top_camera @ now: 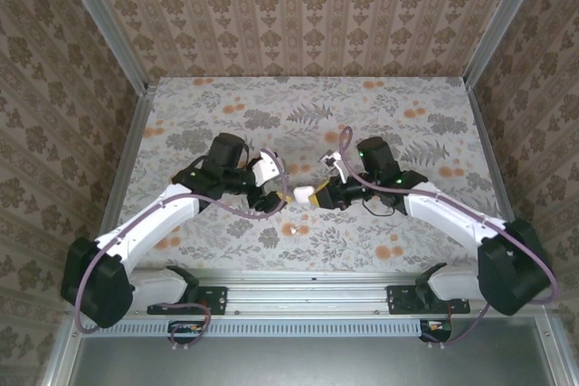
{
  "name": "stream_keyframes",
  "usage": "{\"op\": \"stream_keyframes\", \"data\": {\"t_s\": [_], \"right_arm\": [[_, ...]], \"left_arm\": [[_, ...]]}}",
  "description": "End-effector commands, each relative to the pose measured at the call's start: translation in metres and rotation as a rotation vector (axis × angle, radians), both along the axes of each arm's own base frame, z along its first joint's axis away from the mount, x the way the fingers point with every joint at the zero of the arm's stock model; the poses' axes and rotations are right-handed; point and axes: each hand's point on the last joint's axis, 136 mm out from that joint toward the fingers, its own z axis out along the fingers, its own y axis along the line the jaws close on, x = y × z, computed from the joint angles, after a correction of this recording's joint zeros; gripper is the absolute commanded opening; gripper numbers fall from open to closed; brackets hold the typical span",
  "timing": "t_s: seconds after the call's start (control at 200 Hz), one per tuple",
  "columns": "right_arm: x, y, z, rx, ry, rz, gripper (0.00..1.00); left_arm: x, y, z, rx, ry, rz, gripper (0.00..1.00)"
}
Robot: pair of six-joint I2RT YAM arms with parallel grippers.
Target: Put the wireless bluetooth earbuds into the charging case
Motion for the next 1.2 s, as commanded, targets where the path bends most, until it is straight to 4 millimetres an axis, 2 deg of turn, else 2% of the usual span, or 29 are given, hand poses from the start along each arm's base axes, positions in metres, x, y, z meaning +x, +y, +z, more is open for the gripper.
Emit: {"op": "stream_keyframes", "data": {"t_s": [0.0,0.205,0.4,1.0,1.195], "right_arm": [[-0.009,-0.009,0.016,0.021,-0.304,0.139,0.22],[-0.013,-0.021,0.039,0.108,-0.483,0.228,0.21],[-0.017,-0.018,0.053,0.184,-0.539,0.285,0.21],[-0.018,-0.007,0.072,0.253,-0.571,0.321,0.21],[-0.019,0.0,0.075,0.269,-0.566,0.347,0.21]], "left_arm": [[-0.02,-0.005,0.024,-0.128,-0.006,-0.114,0.67],[-0.03,-0.007,0.037,-0.223,-0.057,-0.175,0.66],[-0.035,-0.013,0.044,-0.299,-0.071,-0.223,0.64],[-0.038,-0.03,0.059,-0.382,-0.077,-0.282,0.59],[-0.043,-0.035,0.064,-0.382,-0.08,-0.305,0.52]]}}
